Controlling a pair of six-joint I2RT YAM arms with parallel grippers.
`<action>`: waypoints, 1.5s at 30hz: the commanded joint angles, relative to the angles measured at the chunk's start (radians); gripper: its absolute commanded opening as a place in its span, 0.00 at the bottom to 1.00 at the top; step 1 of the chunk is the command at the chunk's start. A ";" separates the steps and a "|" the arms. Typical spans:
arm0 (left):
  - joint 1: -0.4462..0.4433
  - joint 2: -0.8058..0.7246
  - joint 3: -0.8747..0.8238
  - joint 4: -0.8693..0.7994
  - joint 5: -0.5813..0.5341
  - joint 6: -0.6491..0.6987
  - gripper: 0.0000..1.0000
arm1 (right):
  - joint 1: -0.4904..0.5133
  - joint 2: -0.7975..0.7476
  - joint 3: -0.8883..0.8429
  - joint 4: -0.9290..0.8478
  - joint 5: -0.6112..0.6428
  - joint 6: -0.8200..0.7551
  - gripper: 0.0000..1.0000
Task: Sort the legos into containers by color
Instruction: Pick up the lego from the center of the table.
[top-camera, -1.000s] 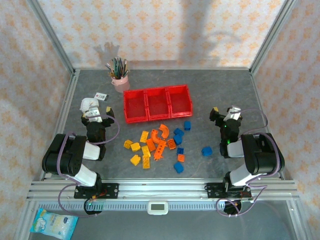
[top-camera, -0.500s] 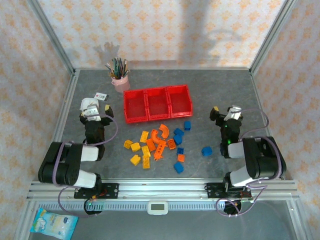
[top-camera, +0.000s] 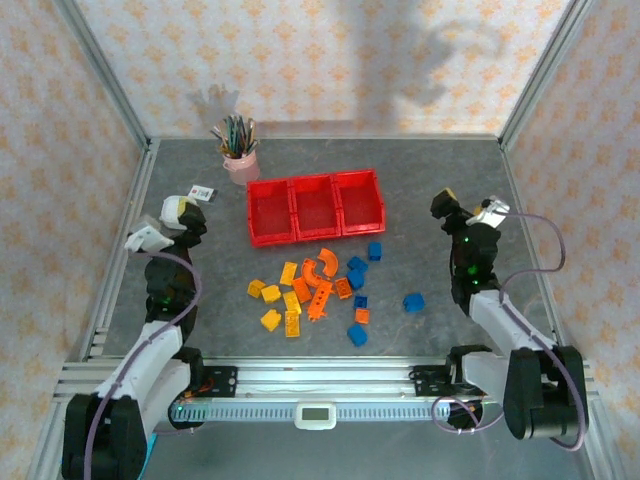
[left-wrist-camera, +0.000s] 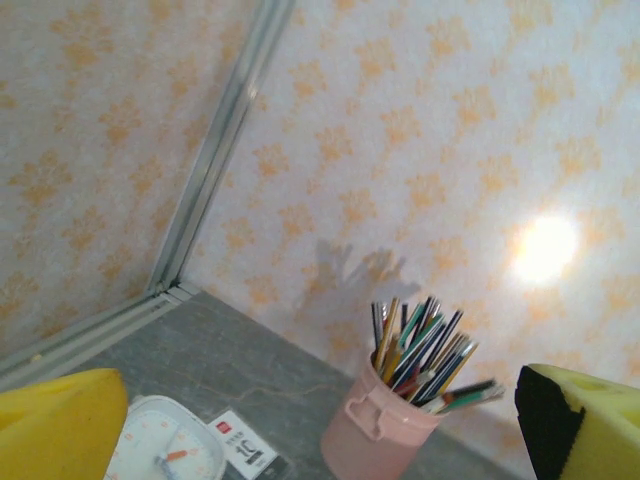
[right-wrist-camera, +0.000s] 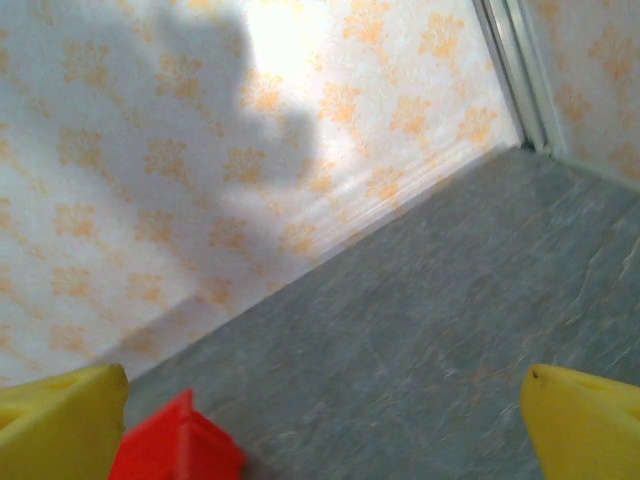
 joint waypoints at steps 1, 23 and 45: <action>0.008 -0.082 -0.005 -0.190 -0.010 -0.189 1.00 | -0.005 -0.016 0.030 -0.222 -0.080 0.179 1.00; -0.245 -0.031 0.321 -1.065 0.399 -0.264 0.99 | 0.289 0.052 0.156 -0.587 -0.259 0.084 1.00; -0.833 0.629 0.692 -1.064 0.186 -0.430 0.83 | 0.507 0.075 0.160 -0.811 -0.305 0.046 1.00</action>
